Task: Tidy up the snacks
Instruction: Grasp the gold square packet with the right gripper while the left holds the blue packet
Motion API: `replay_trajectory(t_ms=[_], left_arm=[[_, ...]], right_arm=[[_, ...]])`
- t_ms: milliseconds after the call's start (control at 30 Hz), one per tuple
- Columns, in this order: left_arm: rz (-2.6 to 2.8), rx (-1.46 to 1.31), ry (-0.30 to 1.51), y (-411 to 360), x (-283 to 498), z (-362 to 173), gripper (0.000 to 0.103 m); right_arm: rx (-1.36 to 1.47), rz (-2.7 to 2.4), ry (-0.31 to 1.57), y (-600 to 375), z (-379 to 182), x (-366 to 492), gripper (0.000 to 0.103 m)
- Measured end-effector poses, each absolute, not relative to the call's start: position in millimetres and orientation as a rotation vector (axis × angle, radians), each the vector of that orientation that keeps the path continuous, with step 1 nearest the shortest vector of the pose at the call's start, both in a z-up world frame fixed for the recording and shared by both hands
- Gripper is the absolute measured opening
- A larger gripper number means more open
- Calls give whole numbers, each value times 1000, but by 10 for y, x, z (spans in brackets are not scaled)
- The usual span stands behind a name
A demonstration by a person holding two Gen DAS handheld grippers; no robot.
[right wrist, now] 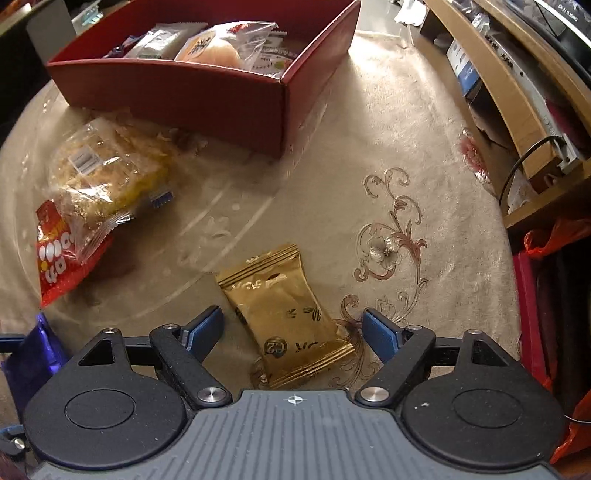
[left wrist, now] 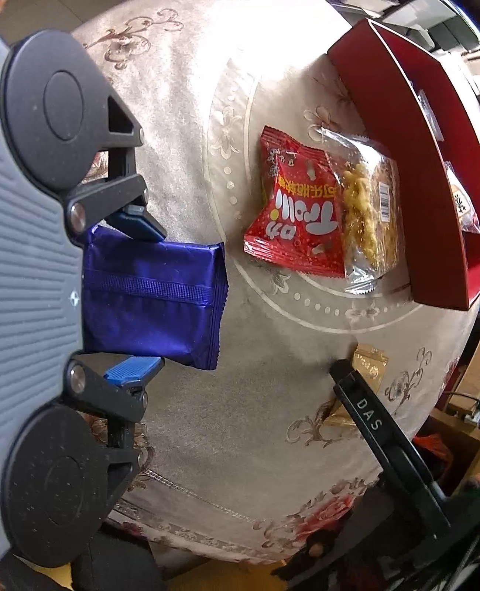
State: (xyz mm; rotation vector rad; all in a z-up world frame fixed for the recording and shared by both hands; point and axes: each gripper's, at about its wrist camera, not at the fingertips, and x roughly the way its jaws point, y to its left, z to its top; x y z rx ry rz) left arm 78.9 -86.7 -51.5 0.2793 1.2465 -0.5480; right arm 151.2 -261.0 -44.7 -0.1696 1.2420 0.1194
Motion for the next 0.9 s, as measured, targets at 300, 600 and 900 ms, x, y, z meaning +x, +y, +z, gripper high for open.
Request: replay_trajectory(t_ms=[300, 600, 900], left_arm=[[-442, 295, 1224, -862, 675, -522, 63], [-405, 288, 1209, -781, 536, -564, 65], [-370, 318, 1193, -804, 581, -615, 82]], right_arm=[[-202, 118, 1233, -2396, -366, 1077, 55], [-246, 133, 1241, -2205, -394, 704, 61], [-274, 113, 1225, -2167, -528, 806, 103]])
